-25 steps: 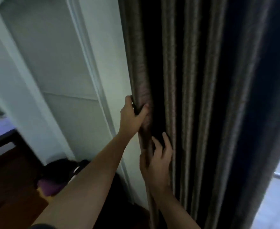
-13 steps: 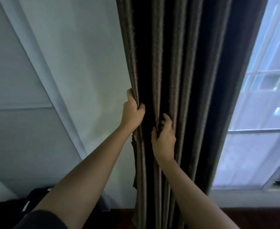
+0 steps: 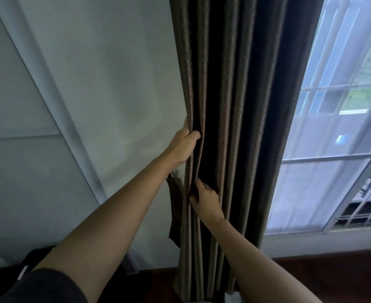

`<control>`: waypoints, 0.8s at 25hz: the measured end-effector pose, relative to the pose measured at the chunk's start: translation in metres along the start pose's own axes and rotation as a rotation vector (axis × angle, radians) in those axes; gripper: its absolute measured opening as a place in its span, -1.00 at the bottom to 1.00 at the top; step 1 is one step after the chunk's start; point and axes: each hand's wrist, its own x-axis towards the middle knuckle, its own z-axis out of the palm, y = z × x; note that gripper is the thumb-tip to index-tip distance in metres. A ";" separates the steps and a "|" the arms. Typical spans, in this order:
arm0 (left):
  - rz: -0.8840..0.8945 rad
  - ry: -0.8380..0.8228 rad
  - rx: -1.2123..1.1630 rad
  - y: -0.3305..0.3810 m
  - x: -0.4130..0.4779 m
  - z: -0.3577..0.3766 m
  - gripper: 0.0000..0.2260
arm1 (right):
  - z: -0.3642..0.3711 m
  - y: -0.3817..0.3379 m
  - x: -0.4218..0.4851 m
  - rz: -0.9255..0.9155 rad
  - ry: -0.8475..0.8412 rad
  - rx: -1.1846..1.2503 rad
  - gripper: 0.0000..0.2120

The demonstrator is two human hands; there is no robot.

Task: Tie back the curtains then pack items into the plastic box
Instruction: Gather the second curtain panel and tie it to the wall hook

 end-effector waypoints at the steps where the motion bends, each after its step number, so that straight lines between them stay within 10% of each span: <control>1: 0.004 -0.020 0.002 0.002 -0.002 0.001 -0.55 | 0.003 0.000 -0.005 0.003 -0.007 0.009 -0.51; 8: 0.087 0.017 0.346 0.008 -0.001 0.012 -0.44 | 0.009 0.006 -0.018 0.035 -0.209 -0.108 -0.42; 14: 0.027 -0.024 0.435 0.010 -0.005 -0.005 -0.43 | -0.038 0.002 0.013 -0.015 0.627 0.045 -0.43; 20: 0.024 -0.099 0.400 0.011 -0.014 -0.005 -0.47 | -0.045 0.001 0.037 -0.027 0.348 0.023 -0.68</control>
